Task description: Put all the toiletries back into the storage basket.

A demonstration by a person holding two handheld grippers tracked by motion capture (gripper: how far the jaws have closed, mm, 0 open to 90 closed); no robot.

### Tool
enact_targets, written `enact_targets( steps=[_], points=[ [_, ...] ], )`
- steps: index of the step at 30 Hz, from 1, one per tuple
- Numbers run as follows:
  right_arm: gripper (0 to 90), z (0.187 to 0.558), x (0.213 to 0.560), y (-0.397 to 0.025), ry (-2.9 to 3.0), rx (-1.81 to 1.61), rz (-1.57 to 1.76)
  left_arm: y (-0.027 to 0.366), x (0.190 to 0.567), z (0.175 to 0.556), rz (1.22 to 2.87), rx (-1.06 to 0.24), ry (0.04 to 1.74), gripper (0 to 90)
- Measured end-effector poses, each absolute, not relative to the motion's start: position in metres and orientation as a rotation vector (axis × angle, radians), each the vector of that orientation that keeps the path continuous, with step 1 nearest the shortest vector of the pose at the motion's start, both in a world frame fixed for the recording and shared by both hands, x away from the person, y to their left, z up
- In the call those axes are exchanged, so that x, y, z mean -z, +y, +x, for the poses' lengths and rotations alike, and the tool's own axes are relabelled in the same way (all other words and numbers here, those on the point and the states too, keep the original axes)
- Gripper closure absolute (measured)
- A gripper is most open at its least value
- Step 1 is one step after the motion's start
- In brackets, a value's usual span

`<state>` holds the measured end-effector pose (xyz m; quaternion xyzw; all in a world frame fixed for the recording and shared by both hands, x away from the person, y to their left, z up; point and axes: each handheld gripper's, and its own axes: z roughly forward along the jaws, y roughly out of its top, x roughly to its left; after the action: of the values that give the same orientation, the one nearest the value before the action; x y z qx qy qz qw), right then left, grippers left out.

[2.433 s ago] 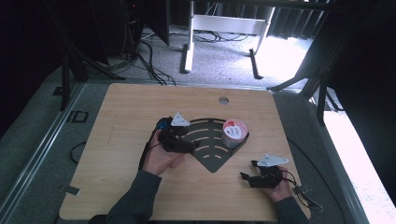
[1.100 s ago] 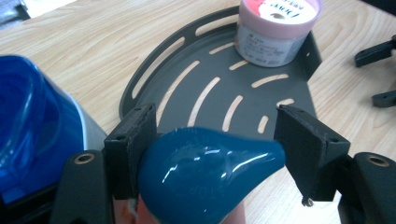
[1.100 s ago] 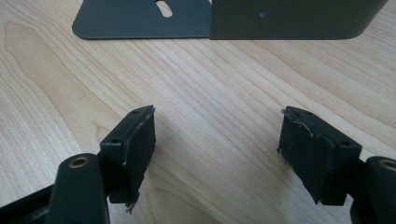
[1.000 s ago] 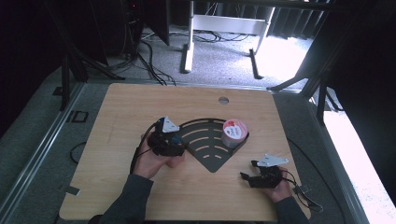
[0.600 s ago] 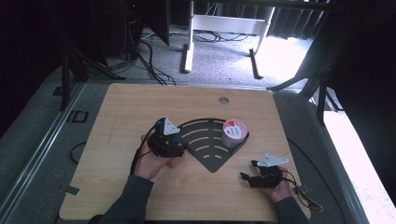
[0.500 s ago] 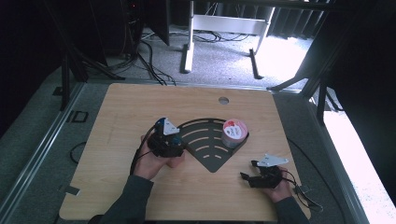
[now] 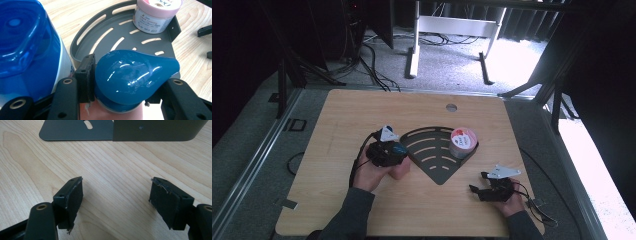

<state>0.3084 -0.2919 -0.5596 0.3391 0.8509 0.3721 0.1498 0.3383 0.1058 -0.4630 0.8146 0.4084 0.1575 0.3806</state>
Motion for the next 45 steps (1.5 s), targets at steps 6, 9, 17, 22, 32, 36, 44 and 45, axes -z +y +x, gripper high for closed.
enact_targets(
  steps=[6, 9, 17, 22, 32, 36, 44, 45],
  points=[
    [26.3, 0.308, 0.560, -0.292, 2.445, -1.069, 0.974, 0.106, 0.462, 0.337, 2.080, -0.404, 1.049, 52.0],
    [26.2, 0.308, 0.560, -0.292, 2.445, -1.070, 0.974, 0.106, 0.462, 0.337, 2.083, -0.404, 1.050, 52.1],
    [26.1, 0.308, 0.560, -0.292, 2.446, -1.070, 0.973, 0.108, 0.459, 0.334, 2.077, -0.391, 1.074, 52.4],
    [26.1, 0.308, 0.560, -0.292, 2.446, -1.070, 0.975, 0.106, 0.455, 0.329, 2.082, -0.396, 1.051, 52.5],
    [26.0, 0.308, 0.560, -0.292, 2.446, -1.070, 0.973, 0.098, 0.440, 0.322, 2.081, -0.392, 1.007, 52.5],
    [26.0, 0.308, 0.560, -0.292, 2.446, -1.070, 0.973, 0.094, 0.436, 0.322, 2.086, -0.392, 0.992, 52.5],
    [26.0, 0.309, 0.560, -0.292, 2.445, -1.071, 0.972, 0.091, 0.432, 0.320, 2.089, -0.391, 0.976, 52.5],
    [26.0, 0.308, 0.560, -0.292, 2.446, -1.071, 0.972, 0.088, 0.430, 0.320, 2.095, -0.395, 0.966, 52.5]
  ],
)
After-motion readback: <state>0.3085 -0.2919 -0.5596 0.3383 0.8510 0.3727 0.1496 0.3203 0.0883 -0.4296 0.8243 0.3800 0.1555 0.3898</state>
